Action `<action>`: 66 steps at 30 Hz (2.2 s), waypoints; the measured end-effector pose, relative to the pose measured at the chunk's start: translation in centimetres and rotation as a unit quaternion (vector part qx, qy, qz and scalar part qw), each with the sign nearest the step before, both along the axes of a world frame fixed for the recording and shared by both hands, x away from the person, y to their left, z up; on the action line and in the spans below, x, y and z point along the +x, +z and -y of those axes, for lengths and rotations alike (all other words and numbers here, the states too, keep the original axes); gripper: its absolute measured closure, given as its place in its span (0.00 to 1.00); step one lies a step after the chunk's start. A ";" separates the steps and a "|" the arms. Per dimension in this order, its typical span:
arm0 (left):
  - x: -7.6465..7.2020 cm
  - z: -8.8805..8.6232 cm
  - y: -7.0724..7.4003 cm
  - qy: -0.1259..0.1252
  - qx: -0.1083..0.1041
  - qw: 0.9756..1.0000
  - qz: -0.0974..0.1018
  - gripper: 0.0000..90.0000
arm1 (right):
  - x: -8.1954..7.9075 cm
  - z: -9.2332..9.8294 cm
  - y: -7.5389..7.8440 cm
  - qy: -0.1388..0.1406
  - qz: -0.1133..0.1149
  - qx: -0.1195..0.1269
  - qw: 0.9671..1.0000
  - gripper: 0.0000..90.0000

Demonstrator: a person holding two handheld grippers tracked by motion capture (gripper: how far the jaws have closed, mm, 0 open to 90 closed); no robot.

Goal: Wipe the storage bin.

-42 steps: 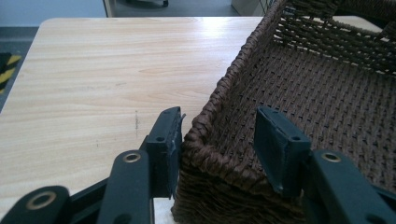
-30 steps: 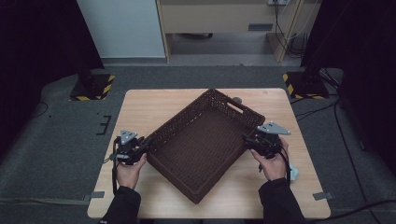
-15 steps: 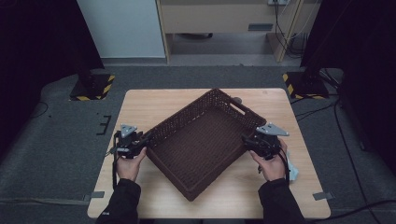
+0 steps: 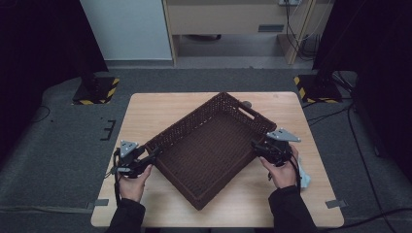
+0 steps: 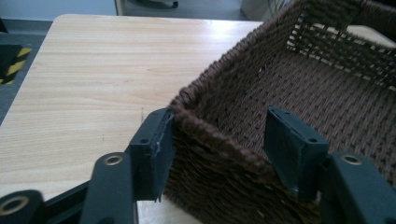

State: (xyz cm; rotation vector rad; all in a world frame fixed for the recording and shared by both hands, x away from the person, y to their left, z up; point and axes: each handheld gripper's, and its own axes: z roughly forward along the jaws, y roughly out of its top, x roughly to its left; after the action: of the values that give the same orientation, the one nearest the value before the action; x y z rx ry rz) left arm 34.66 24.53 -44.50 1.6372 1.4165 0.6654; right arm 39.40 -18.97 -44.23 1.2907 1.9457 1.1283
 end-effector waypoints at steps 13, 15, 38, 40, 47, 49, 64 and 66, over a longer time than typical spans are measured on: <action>3.3 -0.6 -0.3 0.006 0.013 1.000 -0.003 0.49 | -0.2 -0.3 0.1 0.002 0.021 -0.034 0.999 0.48; 3.3 -0.6 -0.3 0.007 0.010 1.000 -0.004 0.50 | -0.2 -0.7 -0.1 0.006 0.022 -0.050 0.998 0.48; 2.6 0.1 -0.2 -0.011 0.029 1.000 -0.002 0.55 | 0.6 4.1 0.6 -0.034 0.037 -0.038 0.998 0.53; 2.5 -0.1 -0.1 -0.014 0.020 1.000 -0.004 0.55 | 0.8 4.1 0.2 -0.032 0.029 -0.044 0.998 0.55; 0.6 0.2 0.1 -0.044 0.020 0.999 -0.010 0.48 | 0.6 4.0 0.0 -0.017 0.007 -0.030 0.999 0.65; 0.2 0.3 0.0 -0.050 0.014 0.999 -0.012 0.48 | 0.1 3.9 0.1 -0.017 0.001 -0.027 0.999 0.65; 2.3 0.6 -0.7 -0.043 0.049 0.998 -0.026 0.56 | 0.5 3.5 -0.3 0.010 -0.007 -0.048 0.999 0.82; 2.0 0.5 -0.6 -0.046 0.054 0.997 -0.026 0.54 | 0.2 3.6 -0.2 0.015 -0.013 -0.047 0.999 0.83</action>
State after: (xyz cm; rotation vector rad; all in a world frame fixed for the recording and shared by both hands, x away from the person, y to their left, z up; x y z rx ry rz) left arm 36.70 23.99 -45.06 1.8043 1.3531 0.6615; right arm 39.64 -22.56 -44.47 1.2354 2.0184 1.0265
